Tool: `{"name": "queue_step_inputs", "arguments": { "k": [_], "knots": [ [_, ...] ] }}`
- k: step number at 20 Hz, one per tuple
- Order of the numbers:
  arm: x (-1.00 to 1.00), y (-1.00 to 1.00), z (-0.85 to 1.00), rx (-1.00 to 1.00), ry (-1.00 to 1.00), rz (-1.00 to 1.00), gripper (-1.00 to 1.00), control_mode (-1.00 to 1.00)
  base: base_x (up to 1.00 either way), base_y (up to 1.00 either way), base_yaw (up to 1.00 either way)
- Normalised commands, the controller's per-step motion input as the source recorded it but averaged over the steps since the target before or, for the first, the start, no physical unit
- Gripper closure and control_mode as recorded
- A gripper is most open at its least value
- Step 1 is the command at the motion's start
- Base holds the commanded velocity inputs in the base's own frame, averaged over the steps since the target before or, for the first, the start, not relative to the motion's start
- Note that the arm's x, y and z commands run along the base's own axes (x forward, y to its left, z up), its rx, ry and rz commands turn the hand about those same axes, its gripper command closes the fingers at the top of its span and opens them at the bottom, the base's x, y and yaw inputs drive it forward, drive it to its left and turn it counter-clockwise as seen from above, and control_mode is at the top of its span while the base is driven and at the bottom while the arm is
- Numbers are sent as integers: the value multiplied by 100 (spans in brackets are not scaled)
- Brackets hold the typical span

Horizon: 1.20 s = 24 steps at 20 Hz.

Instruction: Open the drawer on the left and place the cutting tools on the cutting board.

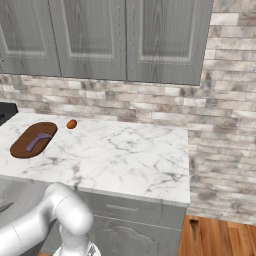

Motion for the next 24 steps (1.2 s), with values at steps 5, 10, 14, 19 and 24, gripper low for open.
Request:
{"name": "queue_step_inputs", "arguments": {
  "k": [5,10,14,19,24],
  "knots": [
    [1,-1,0,0,0,0,-100,-100,0,0,0],
    [24,0,0,0,0,-1,-100,-100,0,0,0],
    [4,0,0,0,1,0,-100,-100,0,0,0],
    [6,0,-3,0,0,0,-100,-100,0,0,0],
    [10,0,-16,0,0,-1,-100,-100,0,0,0]
  ]
}}
